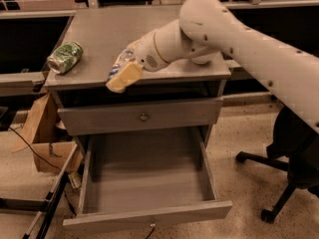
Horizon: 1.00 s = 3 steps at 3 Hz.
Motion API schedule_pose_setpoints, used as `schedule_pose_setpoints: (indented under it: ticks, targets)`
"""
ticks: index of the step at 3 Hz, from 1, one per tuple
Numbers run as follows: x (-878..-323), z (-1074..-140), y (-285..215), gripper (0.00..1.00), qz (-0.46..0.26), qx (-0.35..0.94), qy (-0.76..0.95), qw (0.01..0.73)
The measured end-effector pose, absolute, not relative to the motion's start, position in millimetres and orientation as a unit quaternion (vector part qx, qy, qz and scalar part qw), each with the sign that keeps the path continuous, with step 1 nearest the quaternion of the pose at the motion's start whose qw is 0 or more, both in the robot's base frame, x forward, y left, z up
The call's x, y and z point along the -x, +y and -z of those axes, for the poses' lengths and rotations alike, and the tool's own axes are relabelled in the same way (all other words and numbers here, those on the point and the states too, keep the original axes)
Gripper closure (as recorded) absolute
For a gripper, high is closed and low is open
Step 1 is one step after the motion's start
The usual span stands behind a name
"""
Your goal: Place redbull can into middle drawer
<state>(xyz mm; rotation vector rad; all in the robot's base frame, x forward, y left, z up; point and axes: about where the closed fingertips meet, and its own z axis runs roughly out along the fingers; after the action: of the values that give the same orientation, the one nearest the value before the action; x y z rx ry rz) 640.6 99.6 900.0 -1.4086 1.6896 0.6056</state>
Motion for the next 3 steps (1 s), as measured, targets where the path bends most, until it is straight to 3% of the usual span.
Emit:
schedule_pose_setpoints:
  ticks: [1,3]
  targets:
    - [-594,-883,71,1.00,-0.226,0.577,0.689,0.377]
    - [-545,-762,-19,1.00,-0.187,0.548,0.769,0.269]
